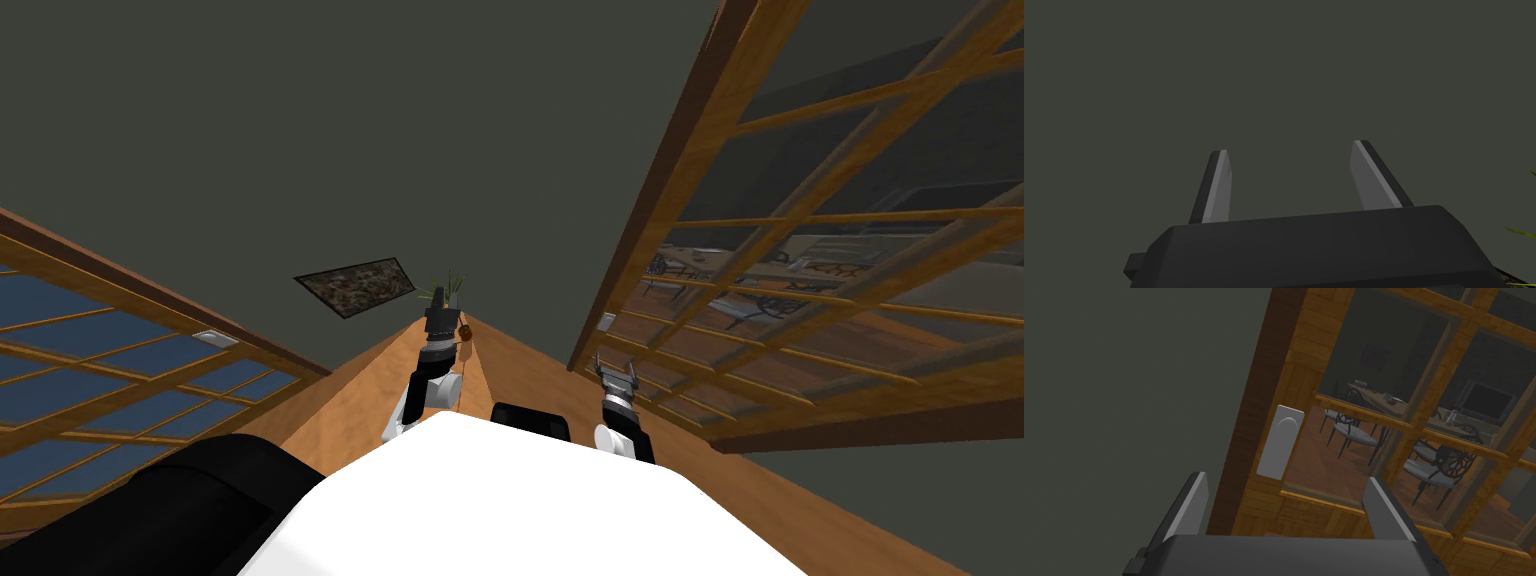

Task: Pull the door open

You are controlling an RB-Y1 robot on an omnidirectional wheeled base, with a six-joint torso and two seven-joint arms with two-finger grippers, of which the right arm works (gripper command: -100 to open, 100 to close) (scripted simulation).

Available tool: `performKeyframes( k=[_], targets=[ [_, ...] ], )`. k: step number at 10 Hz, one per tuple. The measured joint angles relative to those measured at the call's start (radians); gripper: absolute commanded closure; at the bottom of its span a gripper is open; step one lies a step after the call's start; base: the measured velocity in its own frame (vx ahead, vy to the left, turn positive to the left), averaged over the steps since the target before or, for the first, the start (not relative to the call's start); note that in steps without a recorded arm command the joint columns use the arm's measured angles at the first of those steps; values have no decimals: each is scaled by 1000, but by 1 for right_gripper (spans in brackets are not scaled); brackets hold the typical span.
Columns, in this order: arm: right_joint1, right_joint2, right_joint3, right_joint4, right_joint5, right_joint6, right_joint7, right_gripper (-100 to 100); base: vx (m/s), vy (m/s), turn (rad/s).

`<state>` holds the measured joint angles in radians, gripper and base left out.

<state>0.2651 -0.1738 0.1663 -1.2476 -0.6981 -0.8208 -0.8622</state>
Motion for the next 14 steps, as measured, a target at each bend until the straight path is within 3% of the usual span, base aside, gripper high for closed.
performKeyframes(
  k=[2, 7, 9, 14],
  targets=[
    [-7, -3, 3, 30, -30, -12, -30, -100, 68, -69, 113],
    [-53, -16, 16, 170, -114, -67, -137, -100, 96, -88, 138],
    [-54, -24, 19, 200, -157, -80, -181, -100, 125, -141, 127],
    [-78, -30, 28, 286, -222, -115, -254, -100, 72, -69, 75]
  ],
)
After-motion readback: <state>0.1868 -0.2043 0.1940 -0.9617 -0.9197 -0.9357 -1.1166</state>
